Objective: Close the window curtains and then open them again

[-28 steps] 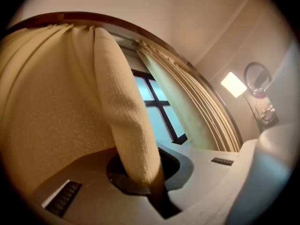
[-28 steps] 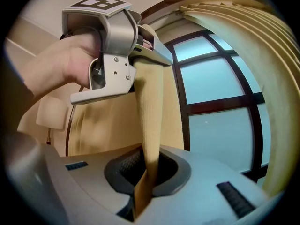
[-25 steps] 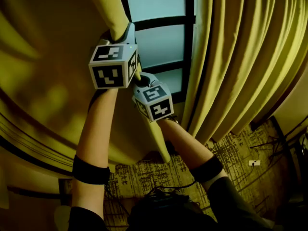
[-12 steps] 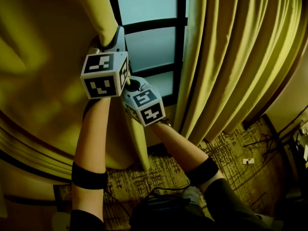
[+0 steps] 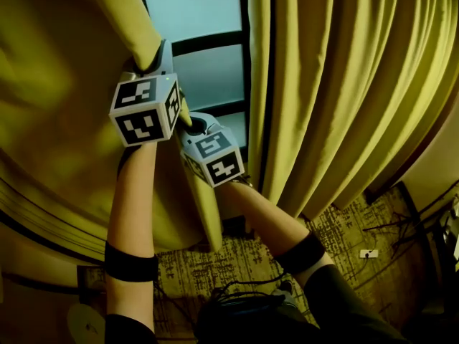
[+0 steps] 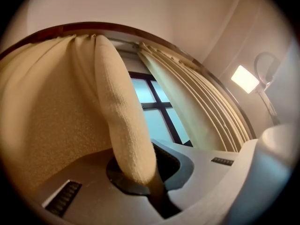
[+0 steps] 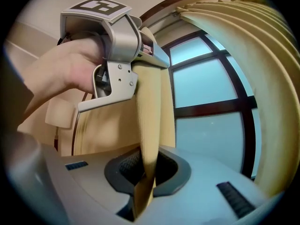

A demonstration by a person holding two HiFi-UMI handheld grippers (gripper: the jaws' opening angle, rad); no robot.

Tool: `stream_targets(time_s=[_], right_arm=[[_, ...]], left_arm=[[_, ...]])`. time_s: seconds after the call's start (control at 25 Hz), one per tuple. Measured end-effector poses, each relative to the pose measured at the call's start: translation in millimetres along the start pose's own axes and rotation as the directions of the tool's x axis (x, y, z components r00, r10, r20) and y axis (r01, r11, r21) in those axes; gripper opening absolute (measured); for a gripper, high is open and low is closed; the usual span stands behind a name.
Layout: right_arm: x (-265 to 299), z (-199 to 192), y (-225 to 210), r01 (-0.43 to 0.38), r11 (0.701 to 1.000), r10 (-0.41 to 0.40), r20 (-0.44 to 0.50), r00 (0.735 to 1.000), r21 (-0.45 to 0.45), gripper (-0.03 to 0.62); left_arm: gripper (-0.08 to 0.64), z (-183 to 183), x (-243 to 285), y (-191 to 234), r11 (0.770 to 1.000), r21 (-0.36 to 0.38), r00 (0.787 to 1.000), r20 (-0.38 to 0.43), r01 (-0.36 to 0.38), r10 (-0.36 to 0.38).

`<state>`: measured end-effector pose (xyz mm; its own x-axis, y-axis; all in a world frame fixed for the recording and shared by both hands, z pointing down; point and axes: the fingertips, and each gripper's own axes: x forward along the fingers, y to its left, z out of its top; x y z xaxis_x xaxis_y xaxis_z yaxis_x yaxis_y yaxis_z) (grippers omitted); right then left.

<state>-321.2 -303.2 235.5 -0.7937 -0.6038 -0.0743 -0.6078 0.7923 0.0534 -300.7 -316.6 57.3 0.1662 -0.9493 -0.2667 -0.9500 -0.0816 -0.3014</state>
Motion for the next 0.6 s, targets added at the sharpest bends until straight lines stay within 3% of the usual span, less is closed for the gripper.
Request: stream_targets(time_s=[0.44,0.6], right_arm=[[-64.8,1.9,-77.9,0.04,0.998,-0.041,0.022,0.999,0.045,0.02],[-89.6,-1.2,-115.7,0.073,0.996,-0.074,0.023,0.997,0.05,0.018]], left_arm=[[0.002,19.7,41.4,-98.4,0.999,0.026,0.999,-0.017,0.032,-0.032],[0.001,22.4,63.8,-143.7,0.996,0.041,0.997,-0.01,0.079,-0.079]])
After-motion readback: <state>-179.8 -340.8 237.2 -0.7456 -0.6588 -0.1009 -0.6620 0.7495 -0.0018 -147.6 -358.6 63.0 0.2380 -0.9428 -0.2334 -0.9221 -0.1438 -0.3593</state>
